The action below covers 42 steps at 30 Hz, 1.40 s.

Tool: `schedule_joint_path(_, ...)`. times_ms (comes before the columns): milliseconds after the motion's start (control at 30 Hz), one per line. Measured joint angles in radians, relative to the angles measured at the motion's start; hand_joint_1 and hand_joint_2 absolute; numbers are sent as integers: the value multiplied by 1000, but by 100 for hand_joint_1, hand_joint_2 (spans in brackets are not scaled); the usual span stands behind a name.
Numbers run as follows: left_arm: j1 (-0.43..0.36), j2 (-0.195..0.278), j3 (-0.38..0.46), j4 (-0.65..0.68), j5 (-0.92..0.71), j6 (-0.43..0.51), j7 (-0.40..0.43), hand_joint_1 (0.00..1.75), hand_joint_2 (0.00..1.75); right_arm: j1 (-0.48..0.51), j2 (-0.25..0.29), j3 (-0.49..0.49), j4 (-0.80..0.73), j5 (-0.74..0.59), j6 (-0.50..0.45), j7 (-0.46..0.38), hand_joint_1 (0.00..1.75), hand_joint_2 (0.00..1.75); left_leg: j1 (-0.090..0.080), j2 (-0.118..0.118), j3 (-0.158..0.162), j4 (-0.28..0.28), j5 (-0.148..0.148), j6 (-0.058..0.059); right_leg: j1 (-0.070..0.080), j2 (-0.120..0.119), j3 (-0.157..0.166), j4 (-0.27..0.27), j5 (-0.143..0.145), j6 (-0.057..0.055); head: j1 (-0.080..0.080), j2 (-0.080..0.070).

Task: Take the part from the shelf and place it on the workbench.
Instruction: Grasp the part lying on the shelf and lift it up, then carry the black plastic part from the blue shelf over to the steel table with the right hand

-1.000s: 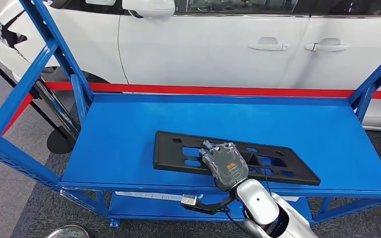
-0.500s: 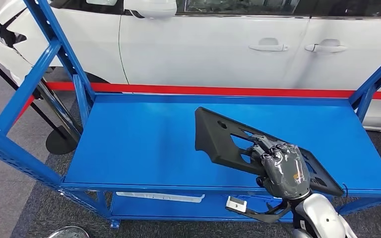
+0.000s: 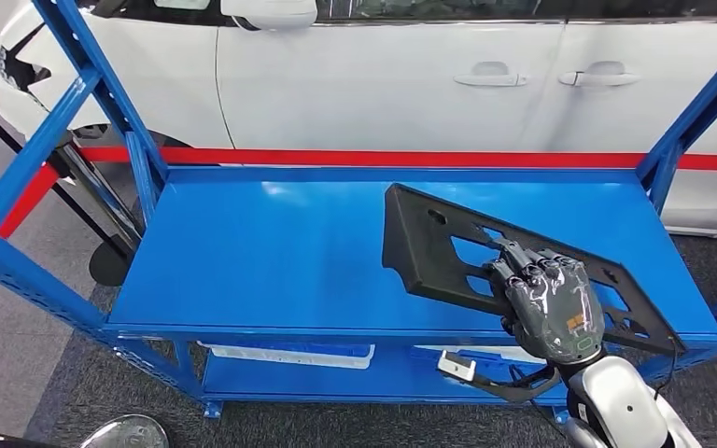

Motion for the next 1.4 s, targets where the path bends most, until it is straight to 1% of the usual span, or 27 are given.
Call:
schedule_joint_path(67, 1, 0, -1, 0, 29, 2, 26, 0, 175, -17, -1, 27, 0, 19, -15, 4, 175, 175, 3, 1, -29, 70, -73, -5, 1, -6, -21, -2, 18, -23, -1, 0)
schedule_joint_path(133, 0, 0, -1, 0, 51, 2, 47, 0, 175, -34, -1, 57, 0, 20, -21, 3, 175, 175, 1, 1, -67, 196, -168, -4, 11, -10, -43, -1, 35, -37, -1, 0)
schedule_joint_path(167, -1, 0, -1, 0, 58, 2, 54, 0, 175, -40, 0, 71, 0, 18, -21, 2, 175, 175, -1, 1, -76, 249, -191, -2, 17, -13, -55, 0, 44, -40, -1, 0)
schedule_joint_path(200, -1, 0, -1, 0, 64, 2, 59, 0, 175, -46, 0, 86, -1, 17, -21, 2, 175, 175, -4, 1, -71, 276, -193, 1, 23, -14, -67, 1, 52, -42, -1, 0)
schedule_joint_path(233, -1, 0, -2, 0, 68, 3, 62, 0, 175, -51, 0, 98, -2, 17, -20, 1, 175, 175, -8, 1, -47, 266, -177, 8, 29, -16, -79, 2, 61, -44, -1, 0)
schedule_joint_path(300, -2, 0, -2, 0, 72, 4, 66, 0, 175, -61, 0, 118, -7, 13, -20, 1, 175, 175, -19, 0, 52, 151, -134, 33, 38, -17, -97, 4, 78, -44, -1, 0)
schedule_joint_path(367, -3, 0, -2, -1, 77, 4, 73, 0, 175, -68, 0, 133, -14, 1, -22, -3, 175, 175, -33, 2, 151, 10, -125, 55, 43, -18, -107, 6, 93, -41, -1, 0)
schedule_joint_path(433, -5, -2, -4, -2, 85, 4, 83, 0, 175, -77, 1, 152, -24, -11, -22, -11, 175, 175, -41, 5, 180, -45, -126, 62, 42, -20, -109, 3, 109, -32, -1, 0)
schedule_joint_path(500, -5, -4, -6, -2, 91, 5, 92, 0, 175, -85, 3, 174, -35, -14, -19, -16, 175, 175, -38, 9, 170, -57, -104, 68, 39, -20, -113, 3, 112, -20, -1, 0)
schedule_joint_path(567, -7, -6, -8, -1, 94, 6, 96, 0, 175, -90, 5, 193, -43, -16, -15, -12, 175, 175, -32, 14, 152, -70, -75, 79, 37, -16, -130, 48, 49, -10, 0, 0)
schedule_joint_path(633, -9, -7, -9, -1, 89, 7, 94, 0, 175, -94, 5, 203, -45, -21, -6, -1, 175, 175, -31, 16, 123, -70, -52, 85, 29, -13, -154, 158, -55, 0, 1, 0)
schedule_joint_path(667, -10, -7, -10, -1, 85, 6, 92, 0, 175, -96, 6, 206, -44, -25, 0, 6, 175, 175, -31, 17, 107, -68, -41, 83, 25, -13, -161, 216, -84, 5, 1, 0)
schedule_joint_path(700, -9, -7, -10, -1, 80, 6, 87, 0, 175, -98, 8, 209, -43, -31, 10, 12, 175, 175, -29, 17, 90, -64, -30, 81, 20, -14, -159, 256, -86, 10, 1, 0)
schedule_joint_path(733, -10, -7, -10, -1, 76, 7, 83, 0, 175, -101, 12, 211, -42, -36, 22, 20, 175, 175, -27, 18, 72, -57, -20, 77, 16, -14, -144, 268, -65, 15, 1, 0)
schedule_joint_path(800, -10, -7, -12, -1, 72, 10, 75, 0, 175, -111, 26, 213, -38, -47, 47, 35, 175, 175, -22, 19, 35, -37, -6, 67, 6, -14, -66, 192, -7, 23, 1, 0)
schedule_joint_path(867, -12, -8, -15, -1, 70, 13, 72, 0, 175, -123, 41, 214, -36, -54, 66, 47, 175, 175, -22, 18, 9, -16, 4, 55, 6, -14, 32, 55, -16, 23, 1, 0)
schedule_joint_path(900, -12, -8, -16, -1, 68, 14, 72, 0, 175, -128, 48, 214, -35, -56, 73, 52, 175, 175, -22, 17, 2, -9, 9, 48, 9, -14, 61, 7, -33, 19, 1, 0)
schedule_joint_path(933, -13, -8, -16, -1, 66, 15, 72, 0, 175, -133, 56, 214, -33, -58, 79, 56, 175, 175, -23, 17, -1, -7, 16, 41, 13, -14, 71, -15, -45, 12, 1, 0)
schedule_joint_path(1000, -13, -8, -17, -1, 61, 15, 71, 0, 175, -141, 72, 214, -28, -65, 90, 63, 175, 175, -21, 15, -6, -5, 24, 27, 14, -17, 57, -21, -34, -7, 1, 0)
schedule_joint_path(1033, -14, -8, -17, 0, 56, 14, 71, 0, 175, -145, 81, 214, -25, -69, 97, 65, 175, 175, -19, 13, -15, 7, 7, 22, 14, -19, 46, -22, -24, -19, 0, 0)
schedule_joint_path(1100, -16, -8, -17, 1, 47, 12, 67, 0, 175, -153, 96, 214, -18, -74, 105, 68, 175, 175, -15, 10, -46, 84, -81, 15, 12, -24, 19, -24, 0, -36, 0, 0)
schedule_joint_path(1167, -16, -8, -16, 1, 42, 11, 63, 0, 175, -156, 106, 214, -12, -75, 109, 71, 175, 175, -15, 9, -77, 204, -166, 10, 15, -25, -11, -21, 22, -42, -1, 0)
schedule_joint_path(1200, -17, -8, -16, 2, 42, 11, 62, 0, 175, -156, 110, 214, -10, -75, 110, 71, 175, 175, -15, 9, -80, 250, -175, 8, 17, -25, -26, -18, 33, -42, 0, 0)
schedule_joint_path(1267, -18, -8, -16, 2, 41, 11, 62, 0, 175, -157, 116, 214, -6, -76, 110, 72, 175, 175, -15, 9, -42, 253, -131, 11, 20, -25, -58, -8, 53, -40, -1, 0)
schedule_joint_path(1300, -19, -8, -16, 2, 41, 10, 62, 0, 175, -158, 118, 214, -5, -76, 110, 72, 175, 175, -15, 8, 3, 204, -102, 16, 21, -25, -72, -2, 61, -38, -1, 0)
schedule_joint_path(1333, -20, -8, -16, 2, 41, 10, 62, 0, 175, -159, 120, 214, -5, -76, 111, 72, 175, 175, -16, 6, 55, 134, -92, 21, 22, -25, -85, 4, 69, -35, -1, 0)
schedule_joint_path(1400, -22, -8, -16, 2, 39, 9, 61, 0, 175, -162, 122, 214, -4, -76, 114, 73, 175, 175, -20, 1, 137, 10, -104, 28, 23, -24, -99, 11, 83, -25, 0, 0)
